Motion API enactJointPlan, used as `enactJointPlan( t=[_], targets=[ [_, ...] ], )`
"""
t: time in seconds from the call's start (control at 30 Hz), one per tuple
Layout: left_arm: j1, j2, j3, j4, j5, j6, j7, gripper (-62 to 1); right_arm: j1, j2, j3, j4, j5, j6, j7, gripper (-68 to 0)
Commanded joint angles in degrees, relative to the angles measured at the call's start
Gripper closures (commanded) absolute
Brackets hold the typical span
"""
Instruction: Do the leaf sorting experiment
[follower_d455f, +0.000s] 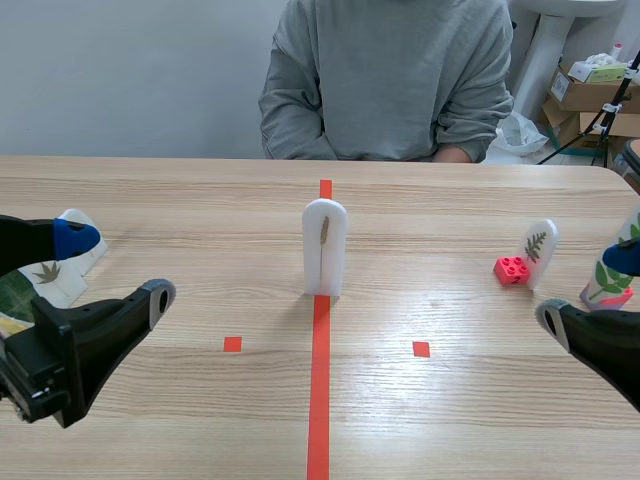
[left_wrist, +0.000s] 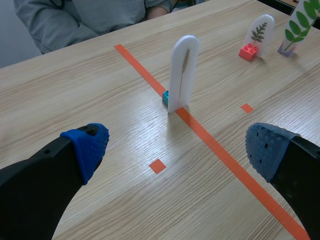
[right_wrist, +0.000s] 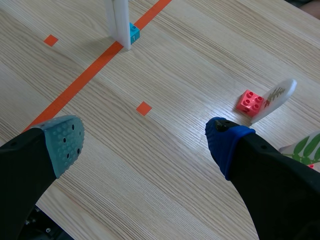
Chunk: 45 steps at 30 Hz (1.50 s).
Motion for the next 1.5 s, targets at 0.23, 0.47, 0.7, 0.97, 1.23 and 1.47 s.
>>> enactJointPlan(
  t=[0.23, 0.47, 0.7, 0.97, 1.23, 1.47],
  targets=[
    [-5.7, -0.8, 1.5, 0.8, 5.9, -0.1, -0.8, -58.5, -0.1, 0.6, -0.3, 0.0, 0.8, 0.0, 0.5, -49.5],
    [-17.5, -6.5, 12.5, -7.5, 10.6, -0.1, -1.1, -58.5, -0.1, 0.6, -0.3, 0.0, 0.8, 0.0, 0.5, -49.5],
    [-34.8, -7.4, 25.3, -25.2, 13.2, -0.1, -3.0, -58.5, -0.1, 0.6, -0.3, 0.0, 0.8, 0.0, 0.5, -49.5],
    [-51.4, -3.7, 38.2, -42.9, 15.8, -0.1, -3.9, -58.5, -0.1, 0.6, -0.3, 0.0, 0.6, 0.0, 0.5, -49.5],
    [-59.3, 5.4, 42.4, -57.5, 22.5, 0.4, -6.5, -58.5, -0.1, 0.6, -0.3, 0.0, 0.6, 0.0, 0.5, -49.5],
    [-63.2, 11.3, 43.5, -65.1, 25.4, 2.0, -7.3, -58.5, -0.1, 0.6, -0.3, 0.0, 0.6, 0.0, 0.5, -49.6]
  ],
)
